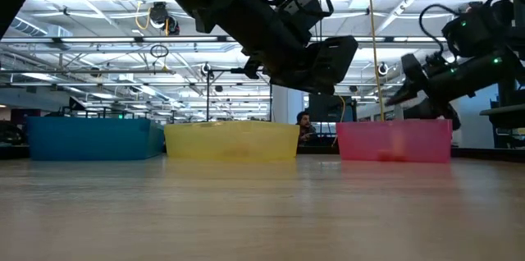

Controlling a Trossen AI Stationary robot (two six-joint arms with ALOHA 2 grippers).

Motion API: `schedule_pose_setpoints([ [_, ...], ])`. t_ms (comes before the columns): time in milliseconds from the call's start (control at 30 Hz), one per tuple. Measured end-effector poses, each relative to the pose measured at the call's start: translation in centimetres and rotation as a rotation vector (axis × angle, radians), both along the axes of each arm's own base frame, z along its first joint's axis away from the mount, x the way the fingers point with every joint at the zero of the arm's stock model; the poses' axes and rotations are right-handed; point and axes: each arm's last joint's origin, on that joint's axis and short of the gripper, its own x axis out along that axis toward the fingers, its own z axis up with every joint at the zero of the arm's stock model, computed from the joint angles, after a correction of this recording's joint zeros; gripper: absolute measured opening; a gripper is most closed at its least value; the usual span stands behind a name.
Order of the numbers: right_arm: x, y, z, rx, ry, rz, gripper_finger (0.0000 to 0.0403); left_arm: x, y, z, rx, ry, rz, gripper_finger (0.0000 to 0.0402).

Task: Pick & Place Kitchen Items
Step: Put the yellow table knife into the red bin, then return to Home Position

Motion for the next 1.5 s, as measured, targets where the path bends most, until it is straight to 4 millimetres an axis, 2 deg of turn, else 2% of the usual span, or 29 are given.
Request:
schedule_pose_setpoints([
  [267,-0.1,0.2,-0.7,0.048,0.053,0.013,0.0188,0.0,0.0,0.0,0.000,0.000,0.000,0.0136],
  [400,0.0,0.5,-1.1,0.096,0.059,0.105,0.0188,0.0,0.0,0.0,0.000,0.000,0.000,0.0136],
  [700,0.2,0.8,-0.9,0.083,0.049,0.238,0.0188,0.0,0.0,0.0,0.000,0.000,0.000,0.0136],
  [900,0.3,0.9,-0.9,0.094,0.032,0.267,0.0188,0.0,0.0,0.0,0.000,0.000,0.000,0.0136],
  [1133,0.8,1.5,0.1,0.077,-0.095,0.557,0.0187,0.0,0.2,0.0,-0.017,-0.013,0.009,0.0136],
  [1267,1.4,2.4,0.7,0.044,-0.136,0.691,0.0187,-0.5,-0.1,2.0,-0.117,-0.079,-0.006,0.0136],
  [1400,2.0,3.3,2.1,-0.043,-0.209,0.772,0.0187,-1.9,-0.3,5.6,-0.131,-0.048,-0.102,0.0136],
  [1500,2.3,4.2,3.3,-0.099,-0.294,0.838,0.0187,-3.8,-0.2,8.8,-0.138,-0.023,-0.134,0.0136],
])
